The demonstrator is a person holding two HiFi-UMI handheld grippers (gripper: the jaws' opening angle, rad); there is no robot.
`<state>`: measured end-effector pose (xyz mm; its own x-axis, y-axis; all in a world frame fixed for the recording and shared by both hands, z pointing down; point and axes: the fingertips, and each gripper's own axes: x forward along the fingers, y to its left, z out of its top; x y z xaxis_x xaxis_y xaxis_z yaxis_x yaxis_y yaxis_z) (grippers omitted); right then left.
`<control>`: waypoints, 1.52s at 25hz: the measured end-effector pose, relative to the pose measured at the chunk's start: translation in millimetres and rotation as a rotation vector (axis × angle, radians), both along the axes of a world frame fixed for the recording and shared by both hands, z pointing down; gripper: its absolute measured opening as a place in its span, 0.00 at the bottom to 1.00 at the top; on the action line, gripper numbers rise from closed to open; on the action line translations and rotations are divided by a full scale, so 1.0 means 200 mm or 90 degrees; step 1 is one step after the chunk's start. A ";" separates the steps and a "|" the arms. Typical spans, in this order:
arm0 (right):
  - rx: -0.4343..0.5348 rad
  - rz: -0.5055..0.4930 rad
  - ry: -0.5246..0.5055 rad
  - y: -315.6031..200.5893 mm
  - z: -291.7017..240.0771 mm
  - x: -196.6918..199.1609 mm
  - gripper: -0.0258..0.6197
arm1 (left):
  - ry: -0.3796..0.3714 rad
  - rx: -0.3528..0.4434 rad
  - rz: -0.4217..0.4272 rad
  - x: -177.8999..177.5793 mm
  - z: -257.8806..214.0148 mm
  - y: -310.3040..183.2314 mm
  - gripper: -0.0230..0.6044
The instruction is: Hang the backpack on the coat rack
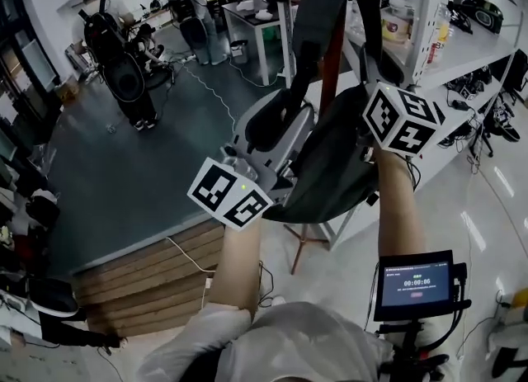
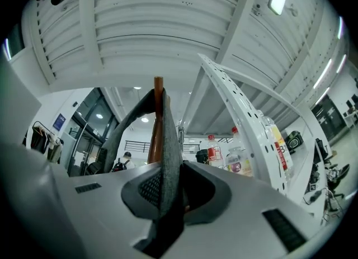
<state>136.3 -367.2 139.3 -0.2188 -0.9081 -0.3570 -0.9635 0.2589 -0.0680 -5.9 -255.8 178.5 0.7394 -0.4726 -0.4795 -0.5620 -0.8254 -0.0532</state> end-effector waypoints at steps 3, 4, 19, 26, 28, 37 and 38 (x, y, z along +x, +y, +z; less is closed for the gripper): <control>0.003 -0.006 -0.001 0.01 0.01 0.02 0.11 | -0.174 -0.006 -0.025 0.16 0.27 0.08 0.32; 0.005 -0.006 -0.001 0.01 0.01 0.02 0.11 | -0.219 -0.012 -0.037 0.21 0.35 0.07 0.35; 0.131 -0.175 -0.015 0.18 0.04 0.00 0.20 | -0.245 -0.025 -0.118 0.27 0.55 -0.04 0.23; 0.079 -0.201 -0.028 0.44 0.30 0.02 0.20 | -0.159 -0.080 -0.041 0.22 0.66 -0.08 0.23; 0.053 -0.175 -0.017 0.46 0.46 0.03 0.20 | -0.155 -0.080 -0.036 0.21 0.68 -0.10 0.23; -0.008 -0.143 -0.012 0.51 0.88 0.06 0.20 | -0.150 -0.064 -0.051 0.25 0.70 -0.10 0.24; -0.009 -0.143 -0.017 0.51 0.89 0.06 0.20 | -0.150 -0.060 -0.054 0.25 0.70 -0.09 0.23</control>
